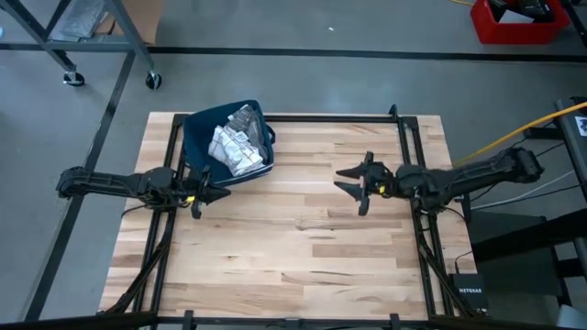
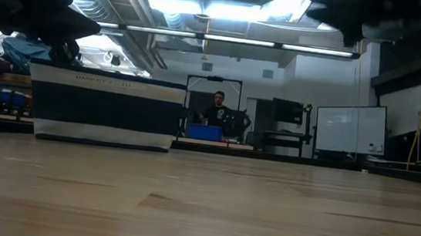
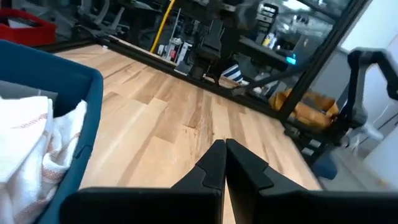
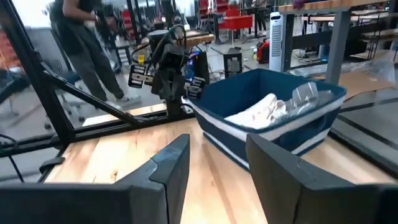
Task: Fold towel
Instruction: Return to Home Position
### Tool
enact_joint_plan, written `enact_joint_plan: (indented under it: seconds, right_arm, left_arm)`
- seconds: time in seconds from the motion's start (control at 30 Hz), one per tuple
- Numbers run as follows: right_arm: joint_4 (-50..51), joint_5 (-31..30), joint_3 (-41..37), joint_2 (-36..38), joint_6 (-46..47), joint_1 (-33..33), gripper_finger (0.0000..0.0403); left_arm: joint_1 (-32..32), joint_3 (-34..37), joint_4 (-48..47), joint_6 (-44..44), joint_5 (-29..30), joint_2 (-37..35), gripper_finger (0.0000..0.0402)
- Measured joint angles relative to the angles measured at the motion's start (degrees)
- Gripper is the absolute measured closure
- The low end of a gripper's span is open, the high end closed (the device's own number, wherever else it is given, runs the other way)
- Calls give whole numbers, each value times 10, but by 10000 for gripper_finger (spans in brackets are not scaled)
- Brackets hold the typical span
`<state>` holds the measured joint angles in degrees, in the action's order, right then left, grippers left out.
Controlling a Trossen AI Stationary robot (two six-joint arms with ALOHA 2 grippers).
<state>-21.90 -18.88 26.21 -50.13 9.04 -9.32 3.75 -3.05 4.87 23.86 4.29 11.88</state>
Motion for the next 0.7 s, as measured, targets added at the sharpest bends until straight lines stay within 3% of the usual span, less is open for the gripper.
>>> enact_joint_plan:
  seconds: [0.13, 0.23, 0.47, 0.7]
  right_arm:
    - [-99, 0, -73, -2, 15, 0, 242]
    - [-116, 0, -103, -3, 16, 0, 242]
    - [-127, -1, -147, -3, 26, 0, 242]
    - [-256, -15, -232, -3, 27, 0, 242]
  left_arm:
    - [0, 0, -3, -55, 0, 0, 399]
    - [0, 0, -3, -77, 0, 0, 399]
    - [0, 0, -25, -76, 0, 0, 399]
    - [0, 0, -49, -75, 0, 0, 398]
